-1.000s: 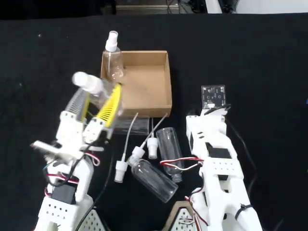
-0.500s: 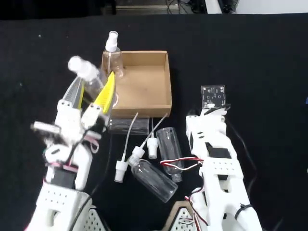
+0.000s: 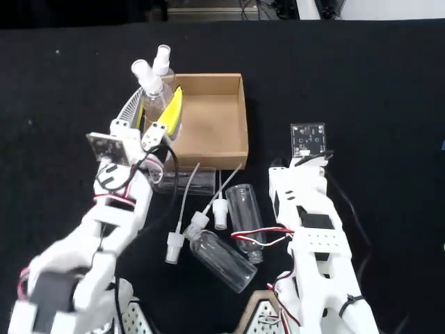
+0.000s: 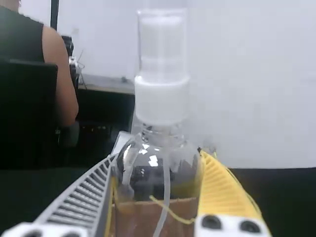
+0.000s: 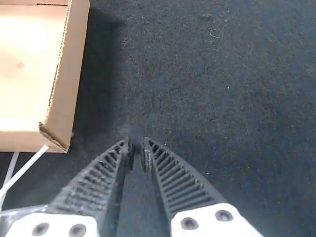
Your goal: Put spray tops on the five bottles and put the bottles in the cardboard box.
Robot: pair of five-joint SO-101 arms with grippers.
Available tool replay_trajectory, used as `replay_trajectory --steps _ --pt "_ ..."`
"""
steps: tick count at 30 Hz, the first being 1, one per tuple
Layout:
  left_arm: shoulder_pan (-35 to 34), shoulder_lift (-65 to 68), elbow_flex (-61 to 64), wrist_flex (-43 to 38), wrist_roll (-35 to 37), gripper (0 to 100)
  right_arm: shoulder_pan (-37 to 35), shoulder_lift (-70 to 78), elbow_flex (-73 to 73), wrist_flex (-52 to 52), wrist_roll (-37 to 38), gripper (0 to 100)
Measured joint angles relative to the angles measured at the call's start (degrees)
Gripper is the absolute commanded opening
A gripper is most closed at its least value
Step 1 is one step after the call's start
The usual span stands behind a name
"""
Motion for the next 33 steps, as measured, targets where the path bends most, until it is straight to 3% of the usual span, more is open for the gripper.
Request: replay_trajectory --steps 6,18,33 --pt "-2.20 16.70 -6.86 -7.12 0.00 3 0.00 0.00 0.00 0.00 0.00 1.1" --pt "-5.45 35.08 -10.73 -27.60 0.00 3 0.00 0.00 1.23 -4.22 0.00 1.1" --pt "-5.36 51.25 -23.56 -28.40 0.00 3 0.00 0.00 1.23 -4.75 0.00 1.1"
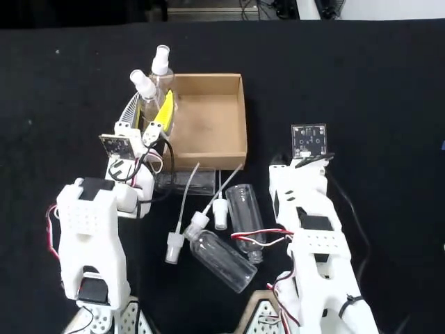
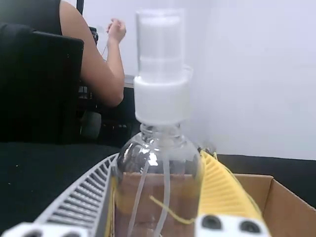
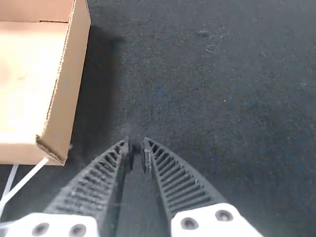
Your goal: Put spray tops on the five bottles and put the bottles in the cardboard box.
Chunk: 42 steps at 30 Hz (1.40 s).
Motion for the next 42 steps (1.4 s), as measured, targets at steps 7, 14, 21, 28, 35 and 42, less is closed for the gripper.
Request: replay_trajectory --steps 7,14,21,28,35,42 --pt "0.00 3.34 -3.08 -0.70 0.26 3 0.00 0.00 0.00 0.00 0.00 1.1" --pt "0.00 3.60 -3.34 -0.70 0.26 3 0.00 0.00 0.00 0.00 0.00 1.1" --pt "-0.09 2.81 -3.34 -0.44 0.26 3 0.00 0.00 0.00 0.00 0.00 1.1" --pt "-0.09 -8.70 -3.25 19.87 0.09 3 0.00 0.00 0.00 0.00 0.00 1.1" --pt "-0.09 -11.96 -3.16 25.93 0.09 3 0.00 0.00 0.00 0.00 0.00 1.1" --pt "-0.09 -6.24 -3.16 19.43 0.09 3 0.00 0.00 0.00 0.00 0.00 1.1"
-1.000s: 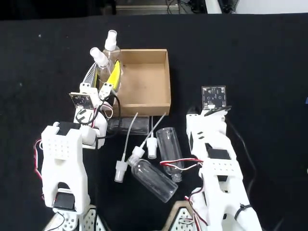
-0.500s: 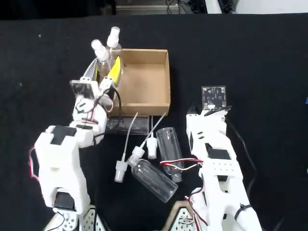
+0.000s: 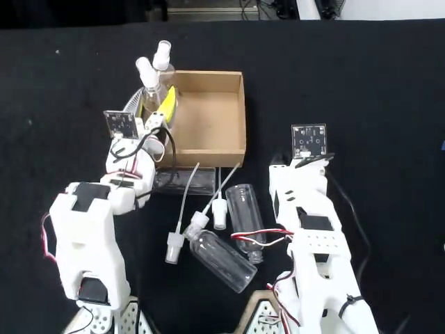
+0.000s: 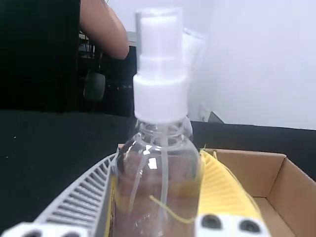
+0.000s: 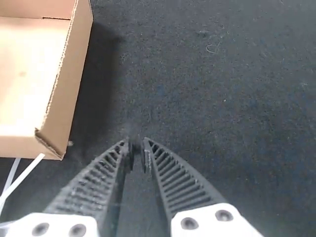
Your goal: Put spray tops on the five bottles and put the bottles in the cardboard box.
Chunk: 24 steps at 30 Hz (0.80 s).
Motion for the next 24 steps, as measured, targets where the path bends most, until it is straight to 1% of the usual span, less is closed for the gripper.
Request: replay_trajectory --steps 3,10,16,24 --pt "0.00 1.49 0.00 -2.11 0.09 3 0.00 0.00 0.00 0.00 0.00 1.1" --pt "0.00 1.85 -0.09 -2.73 -0.09 3 0.00 0.00 0.00 0.00 0.00 1.1" --pt "0.09 1.85 -0.09 -2.81 -4.66 3 0.00 0.00 0.00 0.00 0.00 1.1" --pt "0.09 1.85 -0.09 -2.81 -5.27 3 0.00 0.00 0.00 0.00 0.00 1.1"
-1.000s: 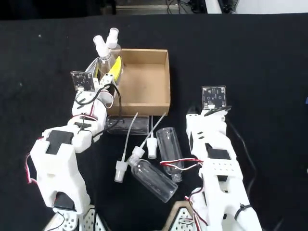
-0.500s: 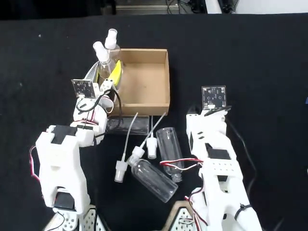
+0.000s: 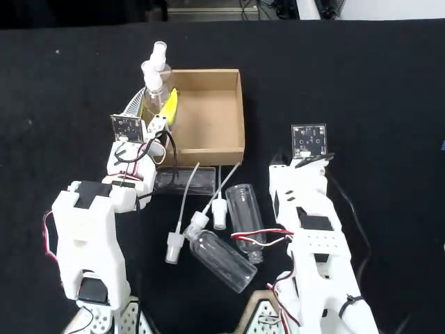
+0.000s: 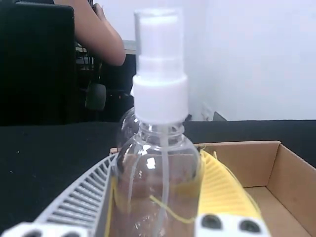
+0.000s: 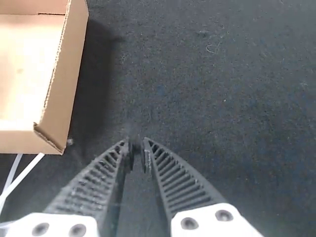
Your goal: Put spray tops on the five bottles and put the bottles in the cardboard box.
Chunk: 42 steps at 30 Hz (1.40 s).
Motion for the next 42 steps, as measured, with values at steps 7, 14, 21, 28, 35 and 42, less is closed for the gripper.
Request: replay_trajectory --steps 7,14,21,28,35,42 --pt "0.00 0.00 0.00 0.00 0.00 5 0.00 0.00 0.00 0.00 0.00 1.1" --pt "0.00 0.00 0.00 0.00 0.00 23 0.00 0.00 0.00 0.00 0.00 1.1" --pt "0.00 0.00 0.00 0.00 -0.09 24 0.00 0.00 0.00 0.00 0.00 1.1" --pt "0.00 0.00 0.00 0.00 -0.09 24 0.00 0.00 0.00 0.00 0.00 1.1" --pt "0.00 0.00 0.00 0.00 -0.26 24 0.00 0.00 0.00 0.00 0.00 1.1" --pt "0.00 0.00 0.00 0.00 -0.26 27 0.00 0.00 0.00 0.00 0.00 1.1"
